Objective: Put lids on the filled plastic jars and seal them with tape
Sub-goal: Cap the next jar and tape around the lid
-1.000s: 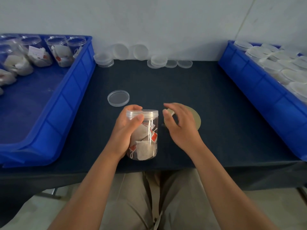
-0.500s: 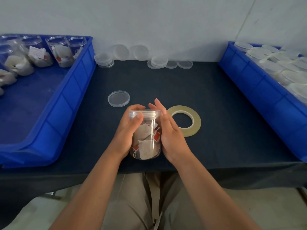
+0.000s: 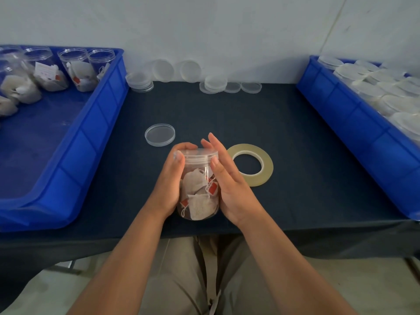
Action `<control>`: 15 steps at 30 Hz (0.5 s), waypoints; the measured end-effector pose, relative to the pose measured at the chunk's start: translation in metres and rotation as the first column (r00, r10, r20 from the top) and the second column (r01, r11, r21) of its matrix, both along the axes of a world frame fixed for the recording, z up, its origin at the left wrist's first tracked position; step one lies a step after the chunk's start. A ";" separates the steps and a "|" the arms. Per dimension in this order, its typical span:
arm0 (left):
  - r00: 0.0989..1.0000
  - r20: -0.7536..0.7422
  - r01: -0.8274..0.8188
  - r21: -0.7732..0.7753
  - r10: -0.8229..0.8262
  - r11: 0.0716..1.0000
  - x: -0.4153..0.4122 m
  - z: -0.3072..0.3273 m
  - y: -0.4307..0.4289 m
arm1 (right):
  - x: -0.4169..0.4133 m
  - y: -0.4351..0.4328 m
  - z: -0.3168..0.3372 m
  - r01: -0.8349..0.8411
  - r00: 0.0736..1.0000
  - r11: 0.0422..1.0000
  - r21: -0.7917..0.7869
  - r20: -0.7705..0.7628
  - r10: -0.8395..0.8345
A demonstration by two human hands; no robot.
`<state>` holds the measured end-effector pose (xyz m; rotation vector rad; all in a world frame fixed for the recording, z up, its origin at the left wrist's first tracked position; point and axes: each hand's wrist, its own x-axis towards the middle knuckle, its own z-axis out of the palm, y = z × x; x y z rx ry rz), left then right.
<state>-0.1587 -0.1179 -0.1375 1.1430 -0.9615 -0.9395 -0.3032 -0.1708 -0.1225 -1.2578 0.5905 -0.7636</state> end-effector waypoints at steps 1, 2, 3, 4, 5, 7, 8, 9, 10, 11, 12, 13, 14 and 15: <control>1.000 0.002 -0.004 0.012 0.004 1.000 0.000 0.000 -0.001 | -0.001 0.000 0.000 0.002 1.000 1.000 0.027 0.013 -0.002; 1.000 0.003 -0.007 0.022 0.007 1.000 0.001 0.000 -0.001 | -0.001 0.000 0.001 0.006 1.000 0.998 0.055 0.026 -0.008; 1.000 0.006 -0.008 0.028 0.008 1.000 0.001 0.000 -0.002 | -0.002 -0.001 0.000 0.015 0.999 0.996 0.084 0.035 -0.018; 1.000 0.017 -0.010 0.034 0.009 0.999 0.002 -0.001 -0.002 | -0.003 -0.002 0.000 0.029 0.999 0.993 0.112 0.040 -0.034; 0.999 0.034 -0.013 0.039 0.011 0.999 0.002 0.000 -0.002 | -0.004 -0.003 -0.001 0.045 0.998 0.990 0.136 0.039 -0.050; 0.997 0.074 -0.014 0.050 0.011 0.999 0.002 0.000 -0.002 | -0.005 -0.005 -0.001 0.069 0.997 0.986 0.151 0.018 -0.072; 0.996 0.092 -0.016 0.055 0.011 0.998 0.001 0.000 -0.002 | -0.006 -0.006 0.000 0.074 0.997 0.988 0.139 0.005 -0.076; 0.994 0.109 -0.020 0.058 0.014 0.998 0.001 0.000 -0.002 | -0.006 -0.005 0.001 0.074 0.997 0.990 0.120 -0.004 -0.074; 0.992 0.122 -0.026 0.059 0.018 0.998 0.000 0.000 -0.002 | -0.006 -0.005 0.001 0.073 0.997 0.992 0.101 -0.012 -0.072; 0.992 0.128 -0.032 0.057 0.024 0.998 0.000 0.001 -0.002 | -0.006 -0.004 0.001 0.067 0.998 0.994 0.083 -0.020 -0.065; 0.992 0.125 -0.039 0.053 0.032 0.998 -0.001 0.000 -0.002 | -0.006 -0.004 0.001 0.060 0.998 0.995 0.076 -0.022 -0.059; 0.992 0.118 -0.045 0.050 0.038 0.998 -0.001 -0.001 -0.002 | -0.006 -0.003 0.002 0.057 0.998 0.995 0.081 -0.023 -0.055; 0.993 0.111 -0.052 0.048 0.046 0.997 -0.002 -0.001 -0.002 | -0.006 -0.004 0.003 0.056 0.998 0.995 0.087 -0.030 -0.054; 0.993 0.104 -0.055 0.049 0.050 0.997 -0.002 -0.001 -0.002 | -0.007 -0.005 0.004 0.061 0.997 0.994 0.087 -0.046 -0.057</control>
